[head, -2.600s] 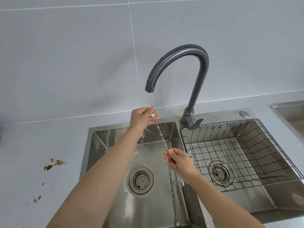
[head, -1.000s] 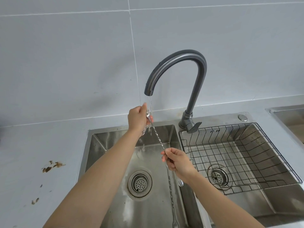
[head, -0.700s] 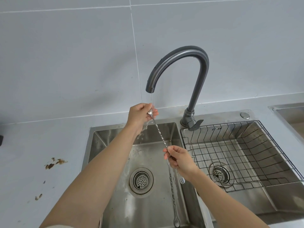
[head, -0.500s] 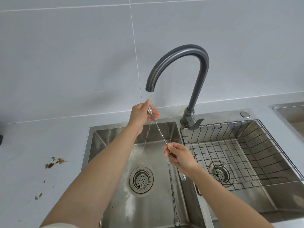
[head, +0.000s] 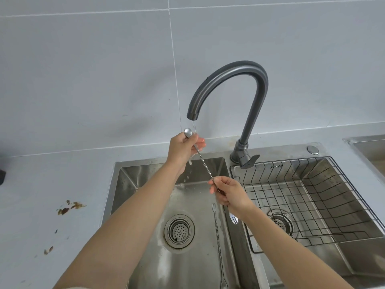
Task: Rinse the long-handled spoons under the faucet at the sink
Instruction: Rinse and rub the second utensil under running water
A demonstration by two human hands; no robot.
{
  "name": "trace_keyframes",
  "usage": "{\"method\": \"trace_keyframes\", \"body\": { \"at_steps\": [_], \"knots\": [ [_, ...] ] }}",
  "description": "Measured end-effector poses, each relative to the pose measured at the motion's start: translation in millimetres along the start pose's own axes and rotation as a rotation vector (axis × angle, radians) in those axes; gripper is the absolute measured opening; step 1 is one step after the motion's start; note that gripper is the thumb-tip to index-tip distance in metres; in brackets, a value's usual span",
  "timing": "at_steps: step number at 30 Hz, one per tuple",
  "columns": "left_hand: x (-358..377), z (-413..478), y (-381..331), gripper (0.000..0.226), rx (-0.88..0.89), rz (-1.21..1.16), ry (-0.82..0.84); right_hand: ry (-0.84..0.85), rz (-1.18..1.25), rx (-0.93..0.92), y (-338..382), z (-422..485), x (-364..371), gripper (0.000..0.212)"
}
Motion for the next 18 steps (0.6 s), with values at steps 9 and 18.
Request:
{"method": "trace_keyframes", "body": {
  "at_steps": [9,18],
  "knots": [
    [-2.7,3.9,-4.7,0.039,-0.095,0.269,0.211,-0.029,-0.065,-0.023,15.0,0.6,-1.7,0.029],
    [-3.4,4.5,-4.8,0.016,-0.006,0.194,0.205,-0.060,-0.100,-0.052,26.7,7.1,-0.1,0.029]
  ]
}}
Point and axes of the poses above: each hand's wrist, its own z-axis towards the middle knuckle, its own x-axis out of the palm, y = z × x, the point moved 4 cm from there along z, towards the middle knuckle, and after that the axes turned 12 degrees about x, right-handed, at the moved point
